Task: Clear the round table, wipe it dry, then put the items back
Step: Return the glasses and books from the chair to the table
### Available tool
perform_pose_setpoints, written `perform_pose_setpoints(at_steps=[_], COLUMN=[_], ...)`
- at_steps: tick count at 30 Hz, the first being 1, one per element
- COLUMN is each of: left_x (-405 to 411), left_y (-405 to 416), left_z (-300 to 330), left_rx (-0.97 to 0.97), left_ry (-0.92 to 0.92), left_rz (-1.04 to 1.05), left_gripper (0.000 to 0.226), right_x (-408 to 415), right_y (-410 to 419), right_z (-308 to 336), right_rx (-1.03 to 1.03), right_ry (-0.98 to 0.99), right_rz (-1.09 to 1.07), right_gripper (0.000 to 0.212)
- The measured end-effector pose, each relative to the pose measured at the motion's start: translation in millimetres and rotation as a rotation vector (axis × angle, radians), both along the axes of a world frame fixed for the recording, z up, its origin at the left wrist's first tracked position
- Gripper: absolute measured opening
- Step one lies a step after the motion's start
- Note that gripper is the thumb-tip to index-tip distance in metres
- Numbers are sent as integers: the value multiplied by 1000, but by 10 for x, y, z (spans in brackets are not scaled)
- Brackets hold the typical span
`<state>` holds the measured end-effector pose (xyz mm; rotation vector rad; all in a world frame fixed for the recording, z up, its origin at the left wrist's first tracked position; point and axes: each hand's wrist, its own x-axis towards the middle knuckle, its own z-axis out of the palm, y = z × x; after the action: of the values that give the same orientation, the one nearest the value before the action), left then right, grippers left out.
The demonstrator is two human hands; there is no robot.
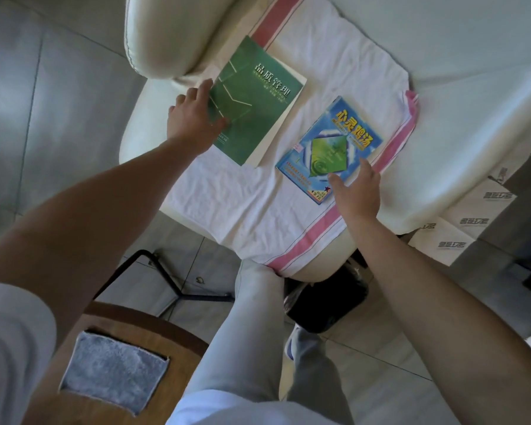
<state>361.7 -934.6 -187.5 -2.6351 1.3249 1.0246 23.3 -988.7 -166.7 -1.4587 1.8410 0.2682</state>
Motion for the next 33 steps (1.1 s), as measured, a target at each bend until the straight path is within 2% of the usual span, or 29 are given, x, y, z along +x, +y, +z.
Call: perform_pose_setpoints(at_steps=[6,13,20,21,25,27,29,33], left_x=[13,-45,-71,-72,-58,-74,-53,21], left_y=[-132,-177,-271,-276,-270,-291,-317,-348], left_z=[-61,-98,-121,-122,-136,-159,-161,-121], left_rx=[42,26,19,27,47,50,54,98], left_ry=[35,22,125,157,233,250,289,473], left_rz=[90,210,330,366,421,418,441,479], left_gripper=[76,75,55,55,55,56,53,50], right_x=[133,141,120,105,139,134,144,159], right_y=[-2,-21,-105,-118,-119,-106,-108,-120], right_z=[-191,-285,-390,-385,-336,-342,-321,-284], right_rx=[101,131,258,275,326,288,246,169], right_ry=[-45,-57,-140,-156,-234,-270,-324,-373], right_rz=[-233,-456,-623,-626,-631,-617,-604,-543], right_gripper=[88,70,83,76,23,15,18,13])
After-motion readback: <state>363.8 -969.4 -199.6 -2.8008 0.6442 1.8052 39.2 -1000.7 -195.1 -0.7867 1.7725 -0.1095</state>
